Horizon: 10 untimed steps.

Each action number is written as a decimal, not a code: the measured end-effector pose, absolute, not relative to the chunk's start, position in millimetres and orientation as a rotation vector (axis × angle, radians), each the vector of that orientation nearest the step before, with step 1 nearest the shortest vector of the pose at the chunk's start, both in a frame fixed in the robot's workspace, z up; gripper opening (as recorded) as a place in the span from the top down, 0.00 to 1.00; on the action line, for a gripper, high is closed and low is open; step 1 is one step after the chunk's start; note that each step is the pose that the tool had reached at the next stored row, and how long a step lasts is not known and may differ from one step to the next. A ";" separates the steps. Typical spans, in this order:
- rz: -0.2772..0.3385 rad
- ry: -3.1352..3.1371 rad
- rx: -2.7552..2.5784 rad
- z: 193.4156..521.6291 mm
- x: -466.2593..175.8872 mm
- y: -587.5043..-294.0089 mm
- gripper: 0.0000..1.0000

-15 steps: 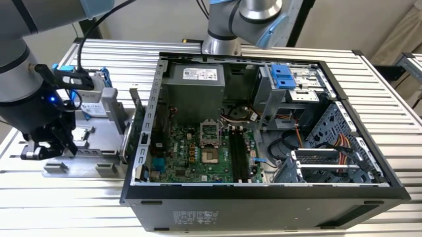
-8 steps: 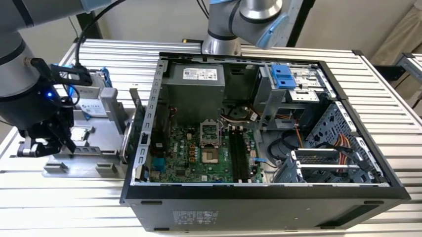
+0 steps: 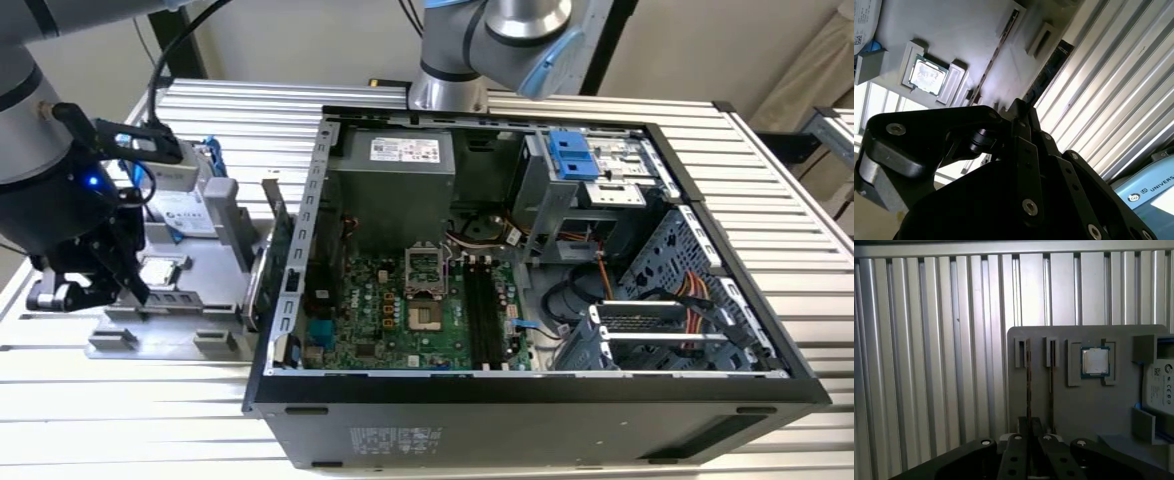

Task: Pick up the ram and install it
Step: 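Pick up the ram and move it above insertion slot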

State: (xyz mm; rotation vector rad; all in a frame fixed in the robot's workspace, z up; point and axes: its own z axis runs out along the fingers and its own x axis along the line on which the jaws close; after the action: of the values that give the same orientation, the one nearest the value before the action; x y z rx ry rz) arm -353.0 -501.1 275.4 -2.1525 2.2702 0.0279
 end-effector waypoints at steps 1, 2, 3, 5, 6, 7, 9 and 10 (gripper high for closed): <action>0.028 2.270 -2.152 276.7 -353.0 -501.2 1.00; 0.028 2.270 -2.152 278.1 -353.0 -501.1 1.00; 0.028 2.270 -2.153 279.4 -353.0 -501.2 1.00; 0.028 2.270 -2.153 281.9 -353.0 -501.2 1.00; 0.028 2.270 -2.152 283.1 -353.0 -501.1 1.00; 0.028 2.270 -2.152 284.4 -353.0 -501.1 1.00; 0.028 2.270 -2.152 286.9 -353.0 -501.1 1.00; 0.028 2.270 -2.152 288.1 -353.0 -501.1 1.00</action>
State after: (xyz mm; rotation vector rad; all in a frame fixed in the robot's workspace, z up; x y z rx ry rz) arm -353.0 -501.1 288.1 -2.1525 2.2703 0.0278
